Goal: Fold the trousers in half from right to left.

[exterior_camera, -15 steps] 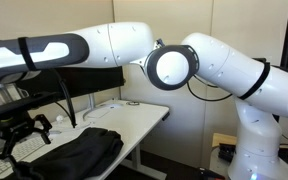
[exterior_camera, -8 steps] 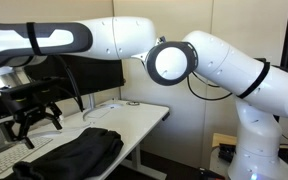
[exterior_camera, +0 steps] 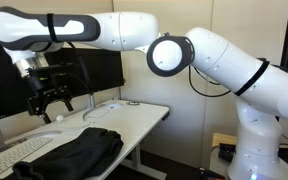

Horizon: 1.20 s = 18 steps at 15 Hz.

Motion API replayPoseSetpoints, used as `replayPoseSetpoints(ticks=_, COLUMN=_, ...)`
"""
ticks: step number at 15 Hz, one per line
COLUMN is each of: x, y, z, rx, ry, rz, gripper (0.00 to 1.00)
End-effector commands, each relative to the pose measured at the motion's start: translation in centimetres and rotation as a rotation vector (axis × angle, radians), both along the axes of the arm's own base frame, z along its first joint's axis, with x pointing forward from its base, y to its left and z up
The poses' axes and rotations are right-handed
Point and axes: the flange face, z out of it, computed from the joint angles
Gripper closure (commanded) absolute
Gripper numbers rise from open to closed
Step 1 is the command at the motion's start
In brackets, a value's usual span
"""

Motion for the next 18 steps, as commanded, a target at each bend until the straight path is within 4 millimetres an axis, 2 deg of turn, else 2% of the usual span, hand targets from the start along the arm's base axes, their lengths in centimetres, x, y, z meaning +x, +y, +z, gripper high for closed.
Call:
replayPoseSetpoints(ticks=1, x=0.6, y=-4.8, z=2.3, rx=0.055, ry=0.04, rz=0.064, gripper=0.0)
replayPoseSetpoints(ticks=8, x=2.9, y=-15.1, z=5.5, rx=0.097, ry=0.005, rz=0.087, gripper=0.0)
replayPoseSetpoints(ticks=13, x=3.0, y=-21.6, z=6.7, rx=0.115, ry=0.016, rz=0.081, gripper=0.0)
replayPoseSetpoints(ticks=18, x=2.0, y=-27.2, z=7.3, rx=0.121, ry=0.032, rz=0.064, gripper=0.0)
